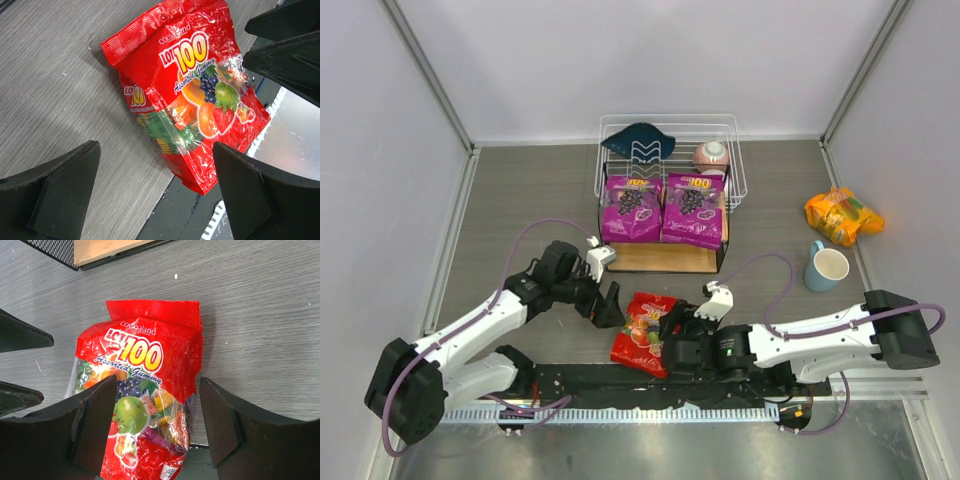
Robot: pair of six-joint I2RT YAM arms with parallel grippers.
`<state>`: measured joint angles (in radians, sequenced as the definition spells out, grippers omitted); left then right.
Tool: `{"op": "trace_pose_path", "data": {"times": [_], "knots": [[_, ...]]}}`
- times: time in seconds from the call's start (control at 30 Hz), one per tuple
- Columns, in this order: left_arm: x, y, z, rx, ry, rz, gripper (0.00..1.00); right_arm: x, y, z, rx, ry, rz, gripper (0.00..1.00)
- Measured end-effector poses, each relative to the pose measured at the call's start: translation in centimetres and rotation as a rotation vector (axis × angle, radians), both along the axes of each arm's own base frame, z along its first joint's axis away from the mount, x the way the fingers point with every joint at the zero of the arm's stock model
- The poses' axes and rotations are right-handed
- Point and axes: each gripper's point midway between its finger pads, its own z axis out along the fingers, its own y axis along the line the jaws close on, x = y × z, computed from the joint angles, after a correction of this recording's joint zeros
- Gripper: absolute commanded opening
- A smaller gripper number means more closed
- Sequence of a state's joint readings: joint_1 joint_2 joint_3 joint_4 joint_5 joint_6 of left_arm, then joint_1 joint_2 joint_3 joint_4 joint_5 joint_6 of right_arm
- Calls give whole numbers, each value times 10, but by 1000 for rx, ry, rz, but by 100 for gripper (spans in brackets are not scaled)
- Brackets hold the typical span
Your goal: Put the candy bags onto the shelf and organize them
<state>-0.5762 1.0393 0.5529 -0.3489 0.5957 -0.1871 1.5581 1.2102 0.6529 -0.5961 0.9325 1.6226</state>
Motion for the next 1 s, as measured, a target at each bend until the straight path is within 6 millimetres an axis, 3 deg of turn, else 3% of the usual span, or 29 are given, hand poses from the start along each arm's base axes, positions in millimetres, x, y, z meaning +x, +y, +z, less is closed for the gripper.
{"op": "trace_pose_path", "data": {"times": [0.23, 0.53, 0.67, 0.77, 0.8, 1.0], "knots": [[-3, -3, -1, 7, -11, -19, 100, -8, 4, -7, 32, 29, 9, 73], [-1, -3, -1, 9, -21, -15, 100, -36, 18, -31, 55, 79, 22, 73], [-1, -3, -1, 9, -21, -15, 100, -43, 21, -35, 94, 96, 6, 69], [-1, -3, -1, 9, -22, -16, 100, -44, 22, -39, 124, 102, -6, 50], [-1, -3, 0, 9, -23, -16, 100, -44, 22, -40, 137, 103, -10, 38], [1, -2, 2, 7, -39, -12, 100, -40, 20, -45, 201, 92, -37, 3]]}}
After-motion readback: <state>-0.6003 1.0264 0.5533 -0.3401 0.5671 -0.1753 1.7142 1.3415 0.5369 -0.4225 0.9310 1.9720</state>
